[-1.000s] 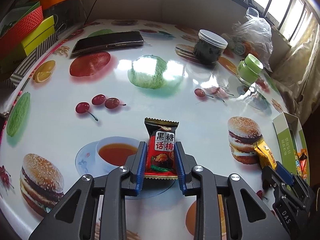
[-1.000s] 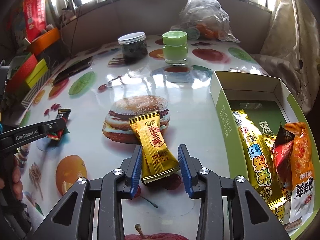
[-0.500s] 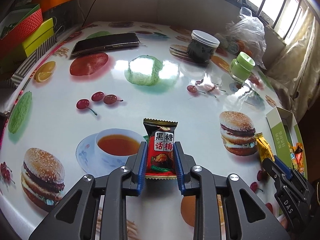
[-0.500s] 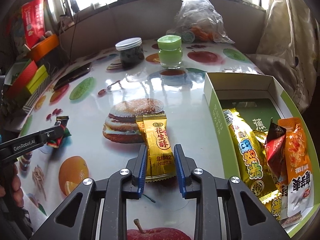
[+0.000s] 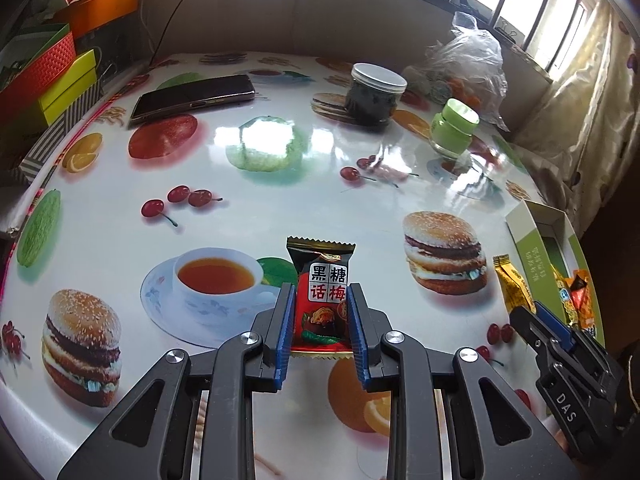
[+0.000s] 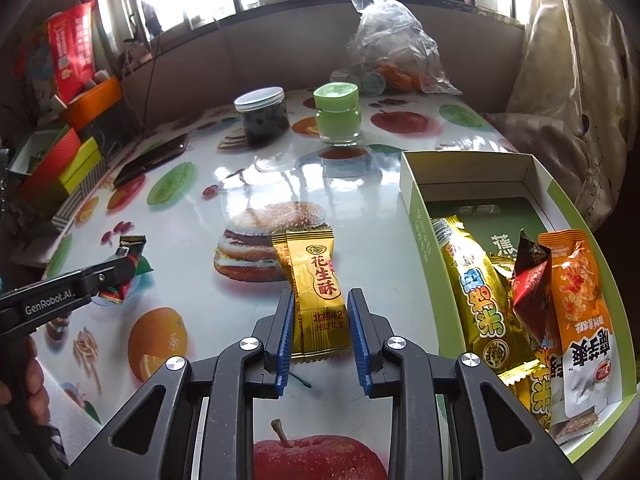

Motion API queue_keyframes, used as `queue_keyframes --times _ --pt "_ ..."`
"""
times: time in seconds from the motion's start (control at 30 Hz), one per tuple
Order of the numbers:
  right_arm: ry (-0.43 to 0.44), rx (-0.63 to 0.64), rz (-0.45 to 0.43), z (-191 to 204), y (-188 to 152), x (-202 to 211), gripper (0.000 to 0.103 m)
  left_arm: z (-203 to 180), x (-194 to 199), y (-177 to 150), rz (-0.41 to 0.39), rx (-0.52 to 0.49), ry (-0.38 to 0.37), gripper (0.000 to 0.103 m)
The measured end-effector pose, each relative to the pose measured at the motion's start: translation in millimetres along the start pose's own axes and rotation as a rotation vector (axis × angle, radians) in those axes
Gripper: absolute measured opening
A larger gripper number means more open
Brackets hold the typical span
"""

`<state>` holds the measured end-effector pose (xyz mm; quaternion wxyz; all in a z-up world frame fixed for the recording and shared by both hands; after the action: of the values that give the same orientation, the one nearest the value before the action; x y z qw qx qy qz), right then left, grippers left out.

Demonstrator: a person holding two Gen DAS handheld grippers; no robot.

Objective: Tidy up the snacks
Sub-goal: 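Carry both held snacks over the green box with both tools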

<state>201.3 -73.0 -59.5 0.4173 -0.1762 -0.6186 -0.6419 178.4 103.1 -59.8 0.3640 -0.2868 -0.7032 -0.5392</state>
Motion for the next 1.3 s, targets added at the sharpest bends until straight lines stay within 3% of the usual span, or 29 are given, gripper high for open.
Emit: queue_keyframes --times 0.53,1.3 --pt "-0.014 -0.027 -0.058 -16 4 35 0.025 -47 26 2 -0.043 -0.092 -0.048 0.027" --pt "-0.086 -0.119 -0.115 -75 -2 79 0.025 -136 34 7 -0.060 -0.226 -0.145 0.027"
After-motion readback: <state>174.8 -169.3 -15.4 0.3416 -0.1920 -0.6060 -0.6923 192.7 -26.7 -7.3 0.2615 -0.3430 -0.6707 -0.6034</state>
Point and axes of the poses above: each gripper's, at about its wrist camera, not at the fingertips, and x roughly against the way its jaws point, z to its left, y to its top, the point moved 10 cm from there along -x, roughly the way its jaws point, and after that the axes turned 2 degrees about -x, right-handed, at the moved point
